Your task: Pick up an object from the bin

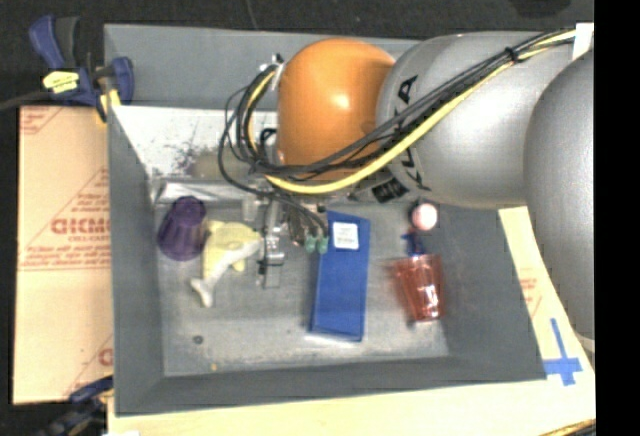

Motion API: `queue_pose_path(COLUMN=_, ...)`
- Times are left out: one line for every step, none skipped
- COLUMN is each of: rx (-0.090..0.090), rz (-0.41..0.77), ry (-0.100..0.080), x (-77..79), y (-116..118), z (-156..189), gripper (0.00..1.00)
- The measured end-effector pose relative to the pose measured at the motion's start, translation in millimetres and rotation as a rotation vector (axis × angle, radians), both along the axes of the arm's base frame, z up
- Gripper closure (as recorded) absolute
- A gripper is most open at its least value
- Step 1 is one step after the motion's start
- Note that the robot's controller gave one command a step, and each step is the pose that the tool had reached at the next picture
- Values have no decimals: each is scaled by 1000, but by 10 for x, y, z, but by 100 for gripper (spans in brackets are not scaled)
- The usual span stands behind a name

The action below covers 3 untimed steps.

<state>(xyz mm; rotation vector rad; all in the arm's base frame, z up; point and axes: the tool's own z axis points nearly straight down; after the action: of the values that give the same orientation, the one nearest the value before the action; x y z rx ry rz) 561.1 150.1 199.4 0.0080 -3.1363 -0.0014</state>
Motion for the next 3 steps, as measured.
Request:
queue_pose_path(rx=2, rz=-4, ry=-8, x=16, y=-9, z=51, gripper=0)
queue_pose_path(rx=2, rz=286, ry=-15, x=291, y=60, z=-316, gripper=0)
queue_pose_path(rx=3, rz=280, ry=-11, x=356, y=27, z=-499, gripper=0)
